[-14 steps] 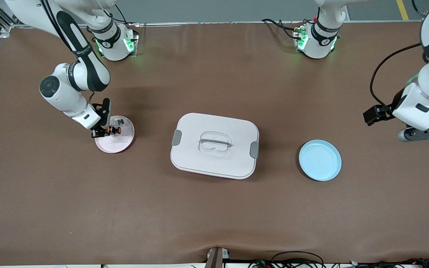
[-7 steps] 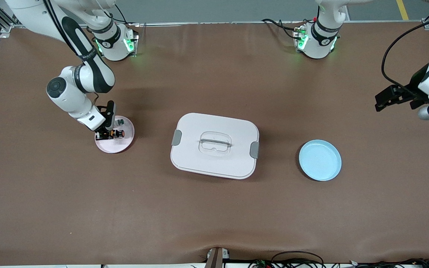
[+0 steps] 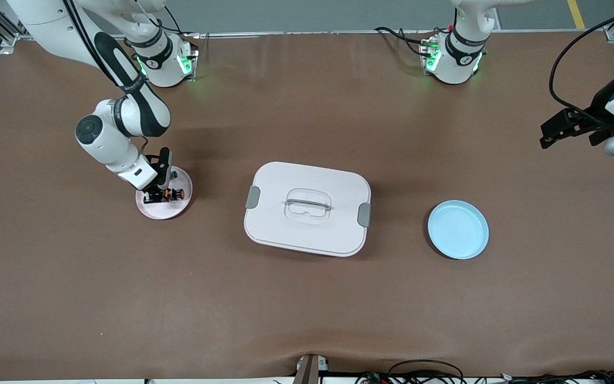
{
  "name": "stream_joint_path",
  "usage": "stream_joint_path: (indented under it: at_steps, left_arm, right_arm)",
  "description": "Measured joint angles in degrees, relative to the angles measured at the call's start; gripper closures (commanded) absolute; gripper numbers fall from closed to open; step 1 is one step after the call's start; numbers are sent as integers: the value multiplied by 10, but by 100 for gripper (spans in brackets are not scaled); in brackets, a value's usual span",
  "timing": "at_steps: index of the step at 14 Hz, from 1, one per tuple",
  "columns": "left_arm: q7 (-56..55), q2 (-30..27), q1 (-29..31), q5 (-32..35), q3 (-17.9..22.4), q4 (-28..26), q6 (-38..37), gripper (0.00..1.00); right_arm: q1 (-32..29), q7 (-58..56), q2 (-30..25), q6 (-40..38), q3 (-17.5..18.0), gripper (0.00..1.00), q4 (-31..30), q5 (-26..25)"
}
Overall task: Transfer orange switch to right arm and place
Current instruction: 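Open the right gripper to release the switch on the plate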
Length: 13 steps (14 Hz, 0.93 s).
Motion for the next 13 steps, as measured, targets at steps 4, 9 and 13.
stream_joint_path:
  at_steps: [4, 9, 13]
  left_arm:
    - [0, 0, 0, 0, 1, -2, -1, 0]
    - [0, -1, 0, 0, 1, -2, -11, 0]
    - [0, -4, 0, 0, 1, -2, -13, 0]
  right_arm:
    - [0, -1, 9, -2, 0, 0, 15, 17]
    - [0, -1, 9, -95, 0, 0, 63, 18]
    - [-2, -1, 0, -226, -2, 0, 131, 23]
